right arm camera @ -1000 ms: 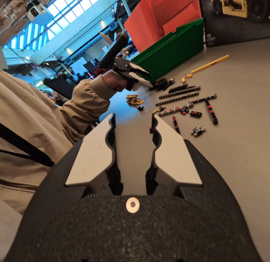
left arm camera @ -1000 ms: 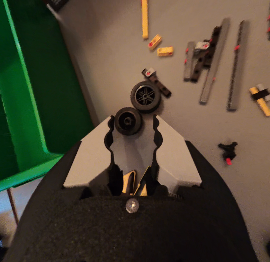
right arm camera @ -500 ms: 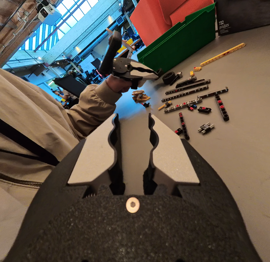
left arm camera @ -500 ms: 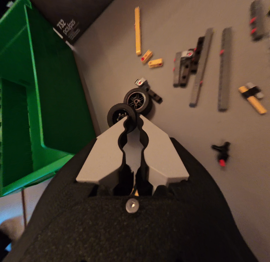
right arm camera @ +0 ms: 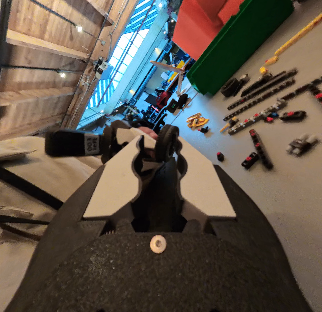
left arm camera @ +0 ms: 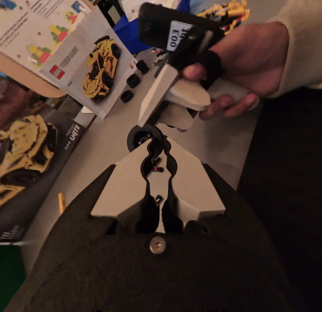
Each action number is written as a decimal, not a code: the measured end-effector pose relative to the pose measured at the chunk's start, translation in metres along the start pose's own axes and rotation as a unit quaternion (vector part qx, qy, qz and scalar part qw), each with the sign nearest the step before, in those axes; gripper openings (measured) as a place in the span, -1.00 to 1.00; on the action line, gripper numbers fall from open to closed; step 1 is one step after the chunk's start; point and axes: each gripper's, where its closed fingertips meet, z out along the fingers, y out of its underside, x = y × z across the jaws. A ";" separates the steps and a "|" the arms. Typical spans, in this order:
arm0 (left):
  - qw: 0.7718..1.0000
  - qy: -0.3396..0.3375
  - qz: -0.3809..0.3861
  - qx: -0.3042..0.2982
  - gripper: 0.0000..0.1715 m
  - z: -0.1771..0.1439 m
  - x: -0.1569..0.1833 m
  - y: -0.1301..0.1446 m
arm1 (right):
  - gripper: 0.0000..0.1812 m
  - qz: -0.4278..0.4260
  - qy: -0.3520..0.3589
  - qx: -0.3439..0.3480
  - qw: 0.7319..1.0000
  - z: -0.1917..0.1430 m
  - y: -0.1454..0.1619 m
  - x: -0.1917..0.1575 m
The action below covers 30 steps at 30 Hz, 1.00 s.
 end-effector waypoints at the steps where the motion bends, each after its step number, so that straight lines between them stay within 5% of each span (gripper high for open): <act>1: 1.000 -0.005 0.020 -0.004 -0.90 0.003 0.004 -0.001 | -0.77 0.001 0.016 -0.003 1.000 -0.004 0.001 0.006; 4: 0.999 -0.028 -0.012 0.012 -0.87 0.003 0.001 -0.004 | -0.84 -0.015 0.045 -0.018 0.999 -0.016 0.004 0.014; 6: 0.984 -0.021 -0.159 0.074 -0.70 -0.007 -0.016 -0.012 | -0.85 -0.027 0.057 -0.007 0.998 -0.025 -0.002 0.017; 9: 0.893 0.121 -0.406 0.152 -0.58 -0.012 -0.020 -0.018 | -0.85 -0.045 -0.037 -0.001 0.998 -0.022 -0.004 -0.019; 11: 0.814 0.219 -0.491 0.221 -0.67 -0.022 -0.020 -0.031 | -0.84 -0.070 -0.035 -0.038 0.996 -0.016 0.008 -0.022; 12: 0.796 0.237 -0.504 0.237 -0.74 -0.024 -0.020 -0.032 | -0.84 -0.076 -0.036 -0.042 0.996 -0.013 0.011 -0.024; 21: 0.873 0.103 -0.452 0.150 -0.83 0.010 -0.016 0.003 | -0.84 -0.190 0.173 -0.059 0.965 -0.017 0.011 0.022; 30: 0.946 -0.091 -0.306 0.055 -0.84 0.031 -0.026 0.012 | -0.81 -0.245 0.331 -0.043 0.910 -0.028 0.000 0.044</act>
